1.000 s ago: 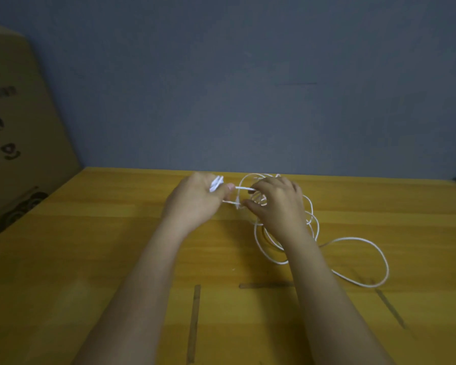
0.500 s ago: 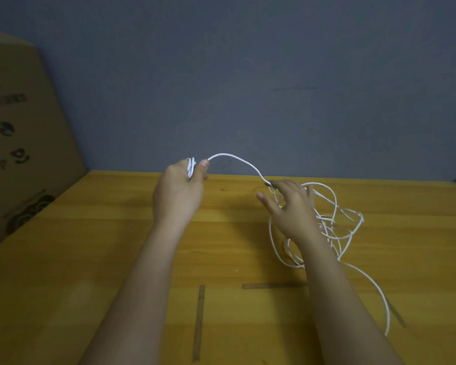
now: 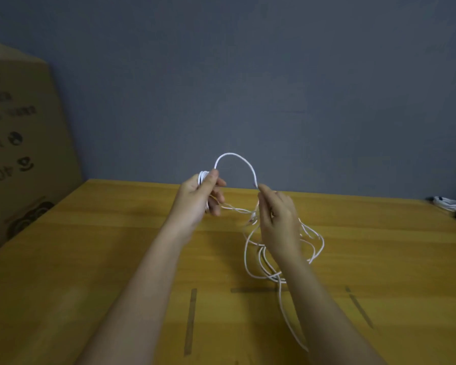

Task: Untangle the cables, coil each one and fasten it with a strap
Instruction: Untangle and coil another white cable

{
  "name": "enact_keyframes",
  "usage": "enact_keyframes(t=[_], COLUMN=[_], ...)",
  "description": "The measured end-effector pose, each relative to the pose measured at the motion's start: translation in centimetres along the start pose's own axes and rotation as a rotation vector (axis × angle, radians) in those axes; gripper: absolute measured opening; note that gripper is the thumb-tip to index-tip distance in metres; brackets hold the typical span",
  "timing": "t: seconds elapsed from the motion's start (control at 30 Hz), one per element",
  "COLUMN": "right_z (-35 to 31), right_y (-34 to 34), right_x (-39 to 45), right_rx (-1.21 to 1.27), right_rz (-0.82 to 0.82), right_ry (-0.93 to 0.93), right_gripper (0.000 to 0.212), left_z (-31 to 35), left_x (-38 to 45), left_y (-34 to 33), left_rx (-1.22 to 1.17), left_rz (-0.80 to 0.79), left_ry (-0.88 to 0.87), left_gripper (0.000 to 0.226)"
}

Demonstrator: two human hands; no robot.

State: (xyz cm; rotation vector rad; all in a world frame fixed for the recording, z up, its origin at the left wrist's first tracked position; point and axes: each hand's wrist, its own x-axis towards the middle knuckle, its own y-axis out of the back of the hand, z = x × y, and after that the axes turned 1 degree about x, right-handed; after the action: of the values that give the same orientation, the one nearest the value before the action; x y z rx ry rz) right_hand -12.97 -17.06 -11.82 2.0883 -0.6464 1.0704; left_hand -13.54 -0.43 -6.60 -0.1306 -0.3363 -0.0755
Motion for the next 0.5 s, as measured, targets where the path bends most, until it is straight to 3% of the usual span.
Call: enact_keyframes(t=[0.2, 0.33, 0.4, 0.5], right_z=[-1.4, -4.9, -6.2, -6.5], right_y=[1.2, 0.7, 1.0, 2.0], right_x=[-0.3, -1.4, -2.4, -4.0], right_rx=[-0.563, -0.619, -0.567, -0.434], right_rz=[-0.21, -0.342, -0.348, -0.308], right_ry=[0.347, 0.655, 0.775, 0.861], right_gripper=[0.029, 0.035, 0.034, 0.029], left_z=[4.1, 5.5, 5.4, 3.3], left_x=[-2.2, -3.7, -4.0, -4.0], left_y=[0.7, 0.1, -0.1, 0.1], left_rx=[-0.302, -0.457, -0.396, -0.07], left_rz=[-0.07, 0.029, 0.063, 0.068], left_ry=[0.054, 0.055, 0.024, -0.025], left_gripper=[0.025, 0.015, 0.012, 0.015])
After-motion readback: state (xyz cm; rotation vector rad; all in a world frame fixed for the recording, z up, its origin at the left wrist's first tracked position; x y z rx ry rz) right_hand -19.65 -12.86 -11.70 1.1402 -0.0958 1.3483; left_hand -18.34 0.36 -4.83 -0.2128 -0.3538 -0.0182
